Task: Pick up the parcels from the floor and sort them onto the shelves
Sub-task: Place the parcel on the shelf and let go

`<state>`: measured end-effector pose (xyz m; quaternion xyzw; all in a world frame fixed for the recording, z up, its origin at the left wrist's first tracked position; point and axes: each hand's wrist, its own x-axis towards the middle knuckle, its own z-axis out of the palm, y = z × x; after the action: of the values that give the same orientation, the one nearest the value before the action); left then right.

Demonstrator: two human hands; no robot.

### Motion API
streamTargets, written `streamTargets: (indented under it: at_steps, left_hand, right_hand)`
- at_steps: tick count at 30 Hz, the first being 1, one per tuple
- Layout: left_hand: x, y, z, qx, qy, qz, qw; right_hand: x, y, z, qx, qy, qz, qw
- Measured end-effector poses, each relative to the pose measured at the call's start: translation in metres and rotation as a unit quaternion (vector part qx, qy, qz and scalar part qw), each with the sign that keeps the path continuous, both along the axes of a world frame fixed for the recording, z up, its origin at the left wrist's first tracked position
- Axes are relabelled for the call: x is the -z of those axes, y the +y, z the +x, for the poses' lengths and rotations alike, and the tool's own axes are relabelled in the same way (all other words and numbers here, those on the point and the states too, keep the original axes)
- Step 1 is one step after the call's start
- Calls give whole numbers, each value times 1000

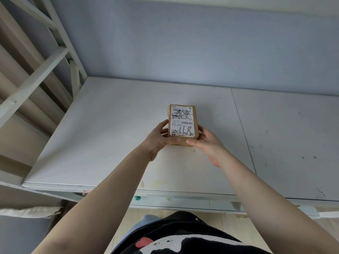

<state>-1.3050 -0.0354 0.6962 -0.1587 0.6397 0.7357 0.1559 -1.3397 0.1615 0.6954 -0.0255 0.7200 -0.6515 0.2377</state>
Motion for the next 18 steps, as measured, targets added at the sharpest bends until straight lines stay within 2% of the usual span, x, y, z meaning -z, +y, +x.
streamTargets:
  at_steps: [6,10,18]
  left_hand:
    - [-11,16,-21,-60,60,-138,987]
    - [-18,19,-49,-66,104,-231,965]
    - [-14,19,-80,-49,137,-296,944]
  right_hand:
    - [2,-10,-20,94,79,43,992]
    - [0,-10,-44,113,132,63,983]
    - [-4,-12,-75,85,165,106,977]
